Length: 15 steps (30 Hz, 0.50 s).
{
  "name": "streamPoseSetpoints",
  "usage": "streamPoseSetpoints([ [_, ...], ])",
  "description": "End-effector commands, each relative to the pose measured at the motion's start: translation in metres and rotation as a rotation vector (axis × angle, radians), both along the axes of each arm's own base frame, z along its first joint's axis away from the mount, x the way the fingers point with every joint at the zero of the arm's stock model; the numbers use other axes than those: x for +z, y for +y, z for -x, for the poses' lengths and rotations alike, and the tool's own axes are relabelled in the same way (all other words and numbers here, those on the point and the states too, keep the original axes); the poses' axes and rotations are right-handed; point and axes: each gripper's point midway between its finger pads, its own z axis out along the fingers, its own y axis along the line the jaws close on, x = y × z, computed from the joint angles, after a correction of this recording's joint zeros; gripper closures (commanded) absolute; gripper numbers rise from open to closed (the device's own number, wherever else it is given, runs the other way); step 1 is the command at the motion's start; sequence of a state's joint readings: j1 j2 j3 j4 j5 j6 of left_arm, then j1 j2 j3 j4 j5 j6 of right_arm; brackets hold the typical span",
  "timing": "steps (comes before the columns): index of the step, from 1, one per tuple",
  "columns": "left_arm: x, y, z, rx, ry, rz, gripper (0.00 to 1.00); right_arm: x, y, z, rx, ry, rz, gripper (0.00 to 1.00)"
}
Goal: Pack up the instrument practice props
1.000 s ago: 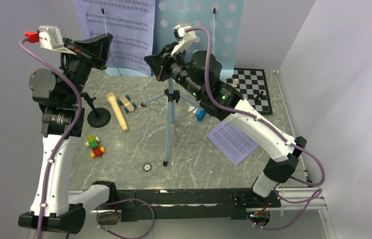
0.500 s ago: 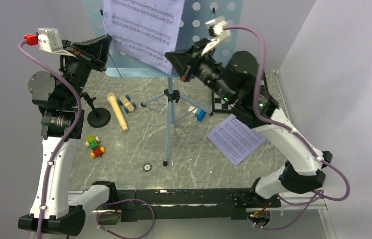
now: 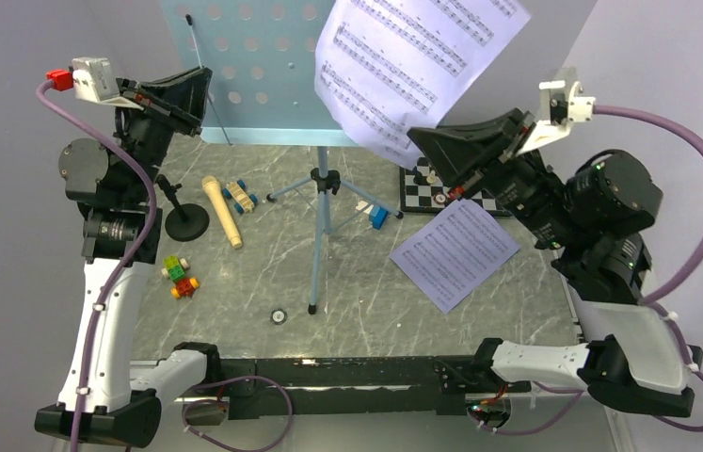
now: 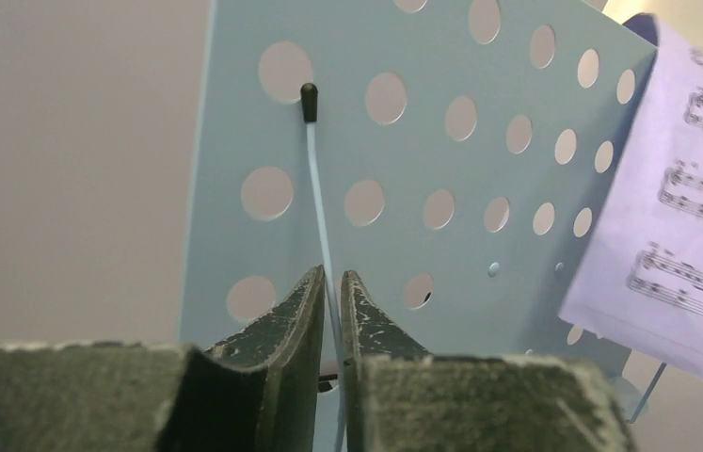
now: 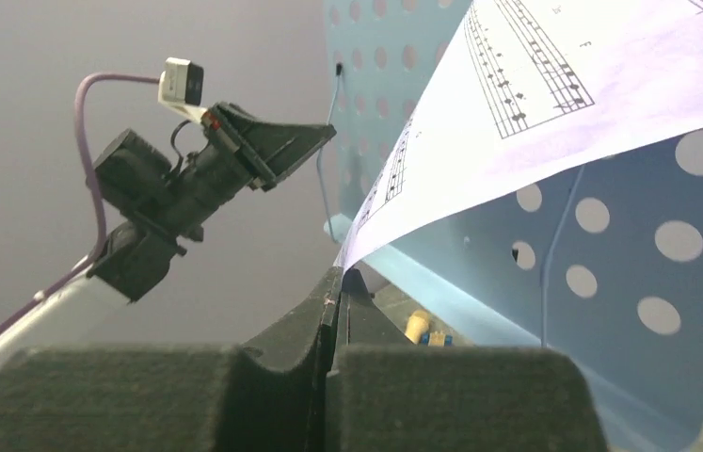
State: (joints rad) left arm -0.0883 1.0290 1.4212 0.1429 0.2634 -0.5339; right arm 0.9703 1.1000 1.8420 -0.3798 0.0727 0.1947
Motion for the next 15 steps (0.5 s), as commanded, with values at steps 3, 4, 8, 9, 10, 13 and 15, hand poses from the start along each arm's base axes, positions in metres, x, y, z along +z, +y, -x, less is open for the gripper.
streamPoseSetpoints([
  [3, 0.002, 0.001, 0.003, -0.002, -0.021, 0.019, 0.72, -0.024, -0.015, 0.020, 0.039, -0.014, 0.091, 1.00],
  [4, 0.001, 0.001, 0.003, -0.005, -0.021, 0.020, 0.68, -0.025, -0.018, 0.024, 0.048, -0.018, 0.098, 1.00],
  [8, 0.002, 0.000, 0.006, -0.012, -0.024, 0.023, 0.42, -0.029, -0.026, 0.037, 0.079, -0.030, 0.112, 1.00],
  [9, 0.002, 0.000, 0.007, -0.012, -0.024, 0.025, 0.36, -0.029, -0.027, 0.040, 0.089, -0.033, 0.116, 1.00],
  [10, 0.002, 0.000, 0.009, -0.014, -0.024, 0.027, 0.32, -0.030, -0.028, 0.043, 0.100, -0.037, 0.120, 1.00],
  [13, 0.003, 0.002, 0.017, -0.008, -0.029, 0.030, 0.21, -0.030, -0.029, 0.056, 0.153, -0.063, 0.134, 1.00],
  [15, 0.002, 0.007, 0.024, 0.013, -0.026, 0.042, 0.14, -0.031, -0.029, 0.068, 0.206, -0.092, 0.148, 1.00],
])
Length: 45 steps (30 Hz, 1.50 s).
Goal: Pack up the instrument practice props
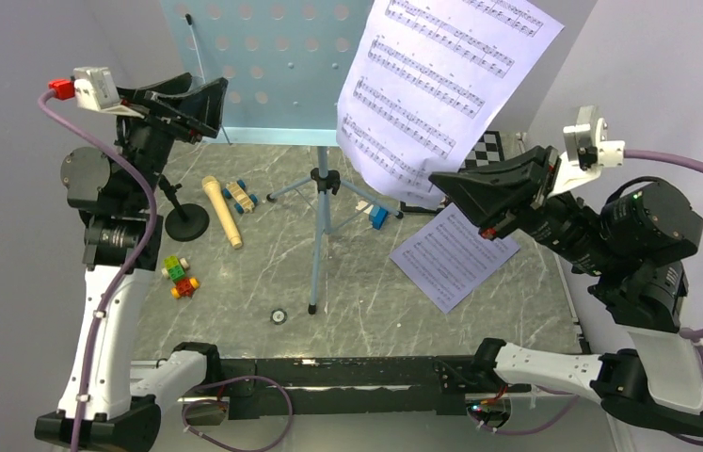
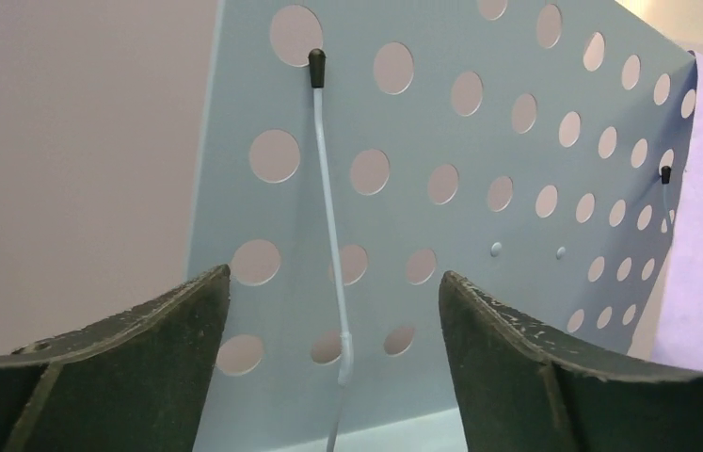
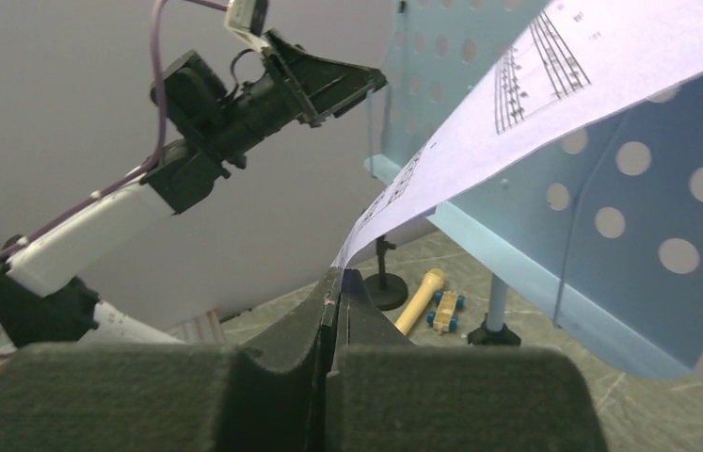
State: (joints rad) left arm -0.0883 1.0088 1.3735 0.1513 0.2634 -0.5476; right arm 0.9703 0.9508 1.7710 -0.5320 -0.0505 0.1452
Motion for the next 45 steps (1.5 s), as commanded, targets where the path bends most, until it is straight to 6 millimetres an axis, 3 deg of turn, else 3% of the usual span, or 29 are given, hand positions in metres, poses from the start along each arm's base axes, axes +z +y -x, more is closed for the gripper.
streamPoseSetpoints([
  [1, 0.011, 0.010, 0.027, 0.034, -0.042, 0.043, 0.11, -0.004, 0.001, 0.032, 0.146, -0.076, 0.048, 1.00],
  [6, -0.025, 0.033, 0.042, 0.132, 0.010, 0.138, 0.02, -0.030, 0.004, 0.065, 0.314, -0.141, 0.118, 1.00],
  [12, -0.078, 0.050, 0.058, 0.208, 0.072, 0.192, 0.01, -0.107, 0.003, 0.068, 0.345, -0.058, 0.291, 1.00],
  [19, -0.129, 0.050, 0.064, 0.202, 0.164, 0.224, 0.01, -0.208, -0.002, 0.055, 0.273, 0.161, 0.394, 1.00],
  [26, -0.161, 0.047, 0.071, 0.177, 0.211, 0.256, 0.01, -0.285, -0.040, 0.005, -0.129, 0.404, 0.415, 1.00],
  [30, -0.173, 0.047, 0.074, 0.171, 0.236, 0.271, 0.01, -0.290, -0.082, -0.035, -0.493, 0.490, 0.363, 1.00],
  [34, -0.184, 0.045, 0.078, 0.157, 0.263, 0.287, 0.01, -0.277, -0.100, -0.059, -0.705, 0.521, 0.340, 1.00],
  [36, -0.185, 0.044, 0.079, 0.147, 0.264, 0.296, 0.01, -0.281, -0.107, -0.070, -0.809, 0.531, 0.391, 1.00],
  [41, -0.187, 0.037, 0.080, 0.108, 0.268, 0.311, 0.01, -0.279, -0.122, -0.103, -0.986, 0.526, 0.418, 1.00],
  [45, -0.188, 0.036, 0.080, 0.101, 0.272, 0.315, 0.01, -0.276, -0.154, -0.141, -1.023, 0.596, 0.284, 1.00],
])
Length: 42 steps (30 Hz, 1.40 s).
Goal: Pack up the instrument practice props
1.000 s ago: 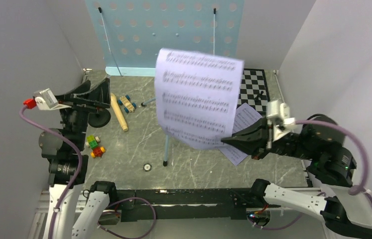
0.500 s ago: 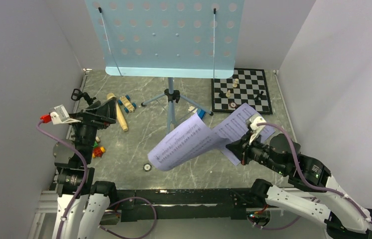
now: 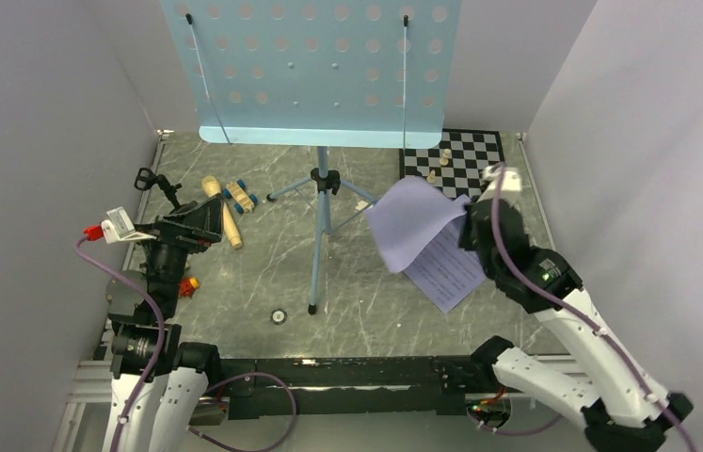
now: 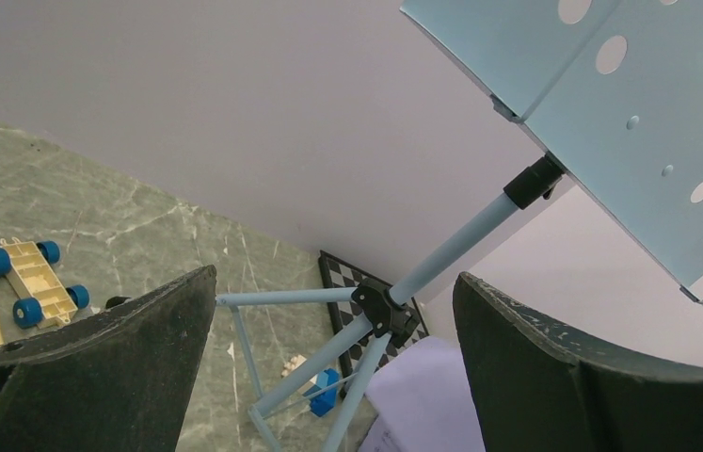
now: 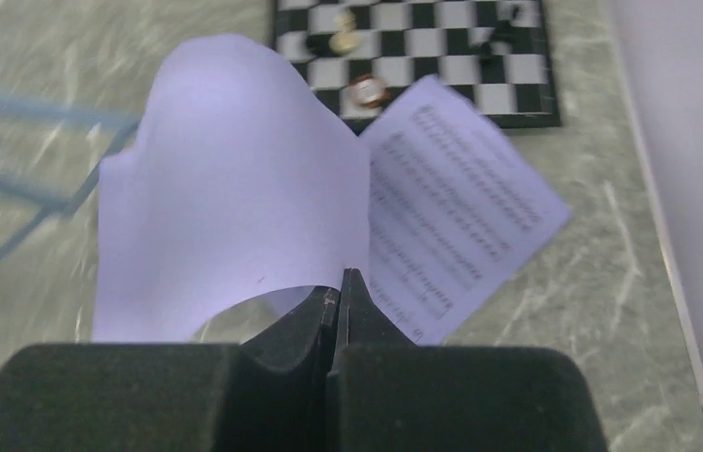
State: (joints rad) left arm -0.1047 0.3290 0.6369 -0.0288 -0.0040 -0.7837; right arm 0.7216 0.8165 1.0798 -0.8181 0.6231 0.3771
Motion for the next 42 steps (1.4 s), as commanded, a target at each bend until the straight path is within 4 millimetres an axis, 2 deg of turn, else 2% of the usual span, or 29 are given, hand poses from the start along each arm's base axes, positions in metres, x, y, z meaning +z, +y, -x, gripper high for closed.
streamPoseSetpoints([
  [1, 0.007, -0.005, 0.005, -0.031, -0.026, 0.026, 0.01, 0.030, -0.041, -0.040, -0.124, -0.106, -0.162, 1.00],
  [5, 0.007, -0.005, 0.004, -0.031, -0.024, 0.023, 0.01, 0.048, -0.046, -0.070, -0.133, -0.122, -0.316, 1.00],
  [8, 0.007, -0.006, 0.004, -0.030, -0.022, 0.018, 0.01, 0.079, -0.046, -0.094, -0.126, -0.165, -0.464, 1.00],
  [10, 0.005, -0.006, 0.002, -0.034, -0.014, 0.025, 0.01, 0.101, -0.033, -0.111, -0.053, -0.148, -0.611, 1.00],
  [12, 0.011, -0.007, 0.002, -0.038, -0.037, 0.034, 0.01, 0.137, -0.017, -0.121, 0.053, -0.189, -0.792, 1.00],
  [13, 0.011, -0.007, 0.002, -0.037, -0.037, 0.033, 0.01, 0.147, -0.008, -0.123, 0.099, -0.185, -0.858, 1.00],
  [14, 0.010, -0.007, 0.002, -0.036, -0.034, 0.033, 0.01, 0.147, -0.008, -0.127, 0.087, -0.171, -0.895, 1.00],
  [15, 0.009, -0.006, 0.002, -0.035, -0.029, 0.031, 0.01, 0.142, -0.012, -0.130, 0.055, -0.159, -0.898, 1.00],
  [16, 0.008, -0.006, 0.003, -0.035, -0.030, 0.027, 0.01, 0.129, -0.018, -0.133, 0.007, -0.142, -0.882, 1.00],
  [19, 0.000, -0.008, 0.004, -0.040, -0.022, 0.025, 0.01, 0.052, -0.029, -0.138, -0.084, -0.015, -0.912, 1.00],
  [20, -0.004, -0.009, 0.004, -0.045, -0.018, 0.024, 0.01, 0.012, -0.027, -0.133, -0.108, 0.054, -0.951, 1.00],
  [21, -0.008, -0.010, 0.004, -0.050, -0.011, 0.025, 0.01, -0.005, -0.023, -0.128, -0.100, 0.069, -0.980, 1.00],
  [24, -0.014, -0.014, 0.003, -0.067, 0.000, 0.023, 0.01, -0.027, -0.023, -0.112, -0.109, 0.078, -0.954, 1.00],
  [28, -0.015, -0.018, 0.003, -0.084, -0.007, 0.038, 0.01, -0.021, -0.019, -0.091, -0.101, 0.047, -0.847, 1.00],
  [32, -0.015, -0.023, 0.002, -0.112, -0.013, 0.051, 0.01, -0.030, -0.020, -0.074, -0.111, 0.044, -0.799, 1.00],
  [37, -0.027, -0.027, -0.002, -0.134, 0.013, 0.058, 0.01, -0.075, -0.030, -0.062, -0.179, 0.087, -0.775, 1.00],
  [40, -0.035, -0.030, -0.004, -0.146, 0.035, 0.059, 0.01, -0.110, -0.037, -0.056, -0.228, 0.133, -0.792, 1.00],
  [42, -0.040, -0.032, -0.004, -0.153, 0.044, 0.060, 0.01, -0.125, -0.038, -0.054, -0.238, 0.159, -0.831, 1.00],
])
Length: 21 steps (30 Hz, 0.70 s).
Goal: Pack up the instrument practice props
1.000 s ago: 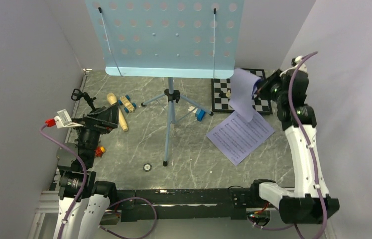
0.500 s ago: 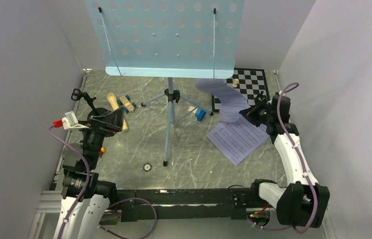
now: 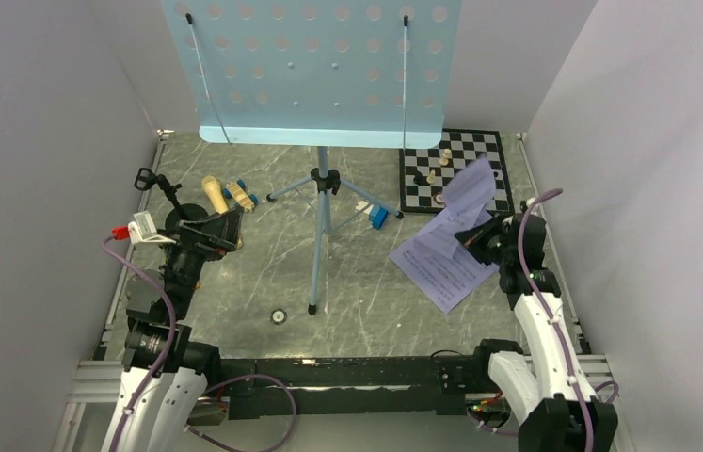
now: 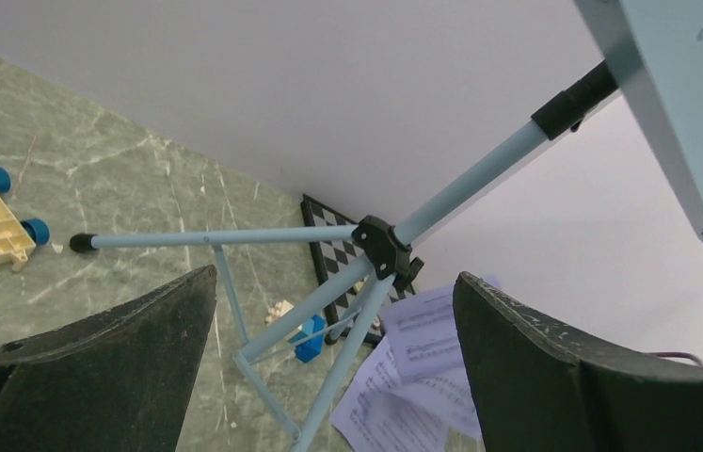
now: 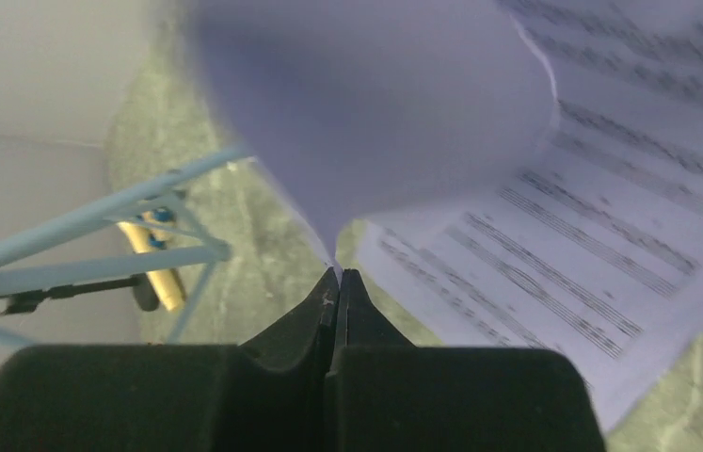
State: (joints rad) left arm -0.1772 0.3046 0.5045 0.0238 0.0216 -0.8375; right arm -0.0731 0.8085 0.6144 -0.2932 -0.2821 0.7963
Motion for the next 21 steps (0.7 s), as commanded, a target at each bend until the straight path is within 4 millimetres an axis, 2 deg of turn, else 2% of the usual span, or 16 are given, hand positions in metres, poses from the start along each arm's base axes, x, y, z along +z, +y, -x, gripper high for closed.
streamPoseSetpoints([
  [1, 0.000, -0.008, 0.001, -0.043, -0.011, 0.024, 0.01, -0.035, -0.009, 0.001, -0.033, 0.050, -0.051, 1.00],
  [10, -0.010, -0.013, -0.001, -0.070, 0.012, 0.039, 0.01, -0.037, 0.000, 0.009, -0.005, 0.033, -0.104, 1.00],
  [14, -0.010, -0.014, -0.001, -0.075, 0.014, 0.040, 0.01, -0.024, 0.016, 0.005, 0.062, -0.051, -0.194, 1.00],
  [16, -0.009, -0.014, -0.001, -0.074, 0.009, 0.035, 0.01, -0.003, 0.022, -0.004, 0.106, -0.129, -0.214, 1.00],
  [21, -0.005, -0.017, -0.003, -0.087, 0.008, 0.036, 0.01, 0.073, 0.021, -0.036, 0.164, -0.245, -0.123, 1.00],
])
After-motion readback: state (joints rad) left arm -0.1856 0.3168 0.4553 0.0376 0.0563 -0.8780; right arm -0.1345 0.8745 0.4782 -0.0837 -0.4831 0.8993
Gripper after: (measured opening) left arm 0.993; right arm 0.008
